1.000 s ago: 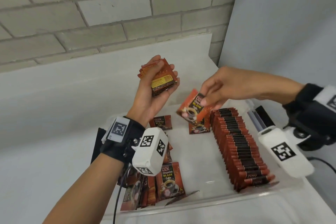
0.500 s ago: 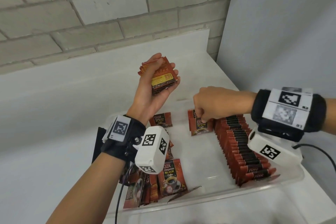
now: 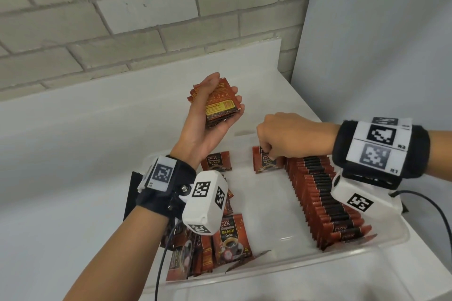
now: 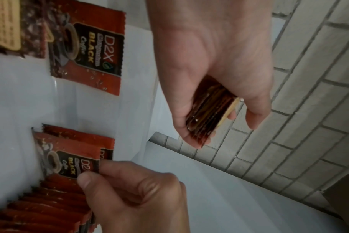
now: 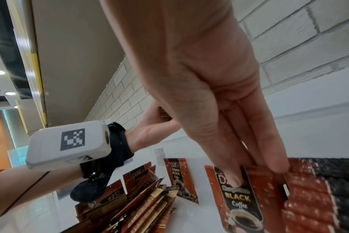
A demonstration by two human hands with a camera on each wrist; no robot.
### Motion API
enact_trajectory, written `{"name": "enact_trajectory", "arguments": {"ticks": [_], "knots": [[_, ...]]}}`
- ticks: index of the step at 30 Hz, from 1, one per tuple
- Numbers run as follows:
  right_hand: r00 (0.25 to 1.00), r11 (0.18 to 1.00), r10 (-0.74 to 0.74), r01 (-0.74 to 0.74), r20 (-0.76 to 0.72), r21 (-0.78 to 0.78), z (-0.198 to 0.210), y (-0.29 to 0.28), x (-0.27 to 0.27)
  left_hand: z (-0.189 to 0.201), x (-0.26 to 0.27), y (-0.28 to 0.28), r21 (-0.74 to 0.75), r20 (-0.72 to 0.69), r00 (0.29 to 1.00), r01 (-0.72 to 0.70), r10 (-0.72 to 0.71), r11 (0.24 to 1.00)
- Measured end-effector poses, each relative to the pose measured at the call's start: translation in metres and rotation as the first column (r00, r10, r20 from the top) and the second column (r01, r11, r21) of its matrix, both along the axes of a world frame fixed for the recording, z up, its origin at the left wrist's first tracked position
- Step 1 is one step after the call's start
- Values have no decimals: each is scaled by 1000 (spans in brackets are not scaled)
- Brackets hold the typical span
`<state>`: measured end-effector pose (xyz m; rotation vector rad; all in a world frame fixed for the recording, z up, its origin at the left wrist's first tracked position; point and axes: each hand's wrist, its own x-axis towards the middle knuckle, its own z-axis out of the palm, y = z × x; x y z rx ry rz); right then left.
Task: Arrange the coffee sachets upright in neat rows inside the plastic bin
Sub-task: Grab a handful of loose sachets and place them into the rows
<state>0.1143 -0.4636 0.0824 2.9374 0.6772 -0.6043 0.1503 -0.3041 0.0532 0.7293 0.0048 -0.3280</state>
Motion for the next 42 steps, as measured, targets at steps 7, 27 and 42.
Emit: {"name": "enact_trajectory", "arguments": {"ticks": [7,27,42], "knots": [[999,1000,0,-1,35,29,0,-5,2,-3,-1,-1,-32,48,999,13,-11,999],[862,508,-276,506,-424,697,38,-34,8,-3,-5,-5,149,154,980,105,-128,983],[895,167,-339,359,-289,918,31,-37,1,-1,-7,-6,134,1,983,181,-183,974]]}}
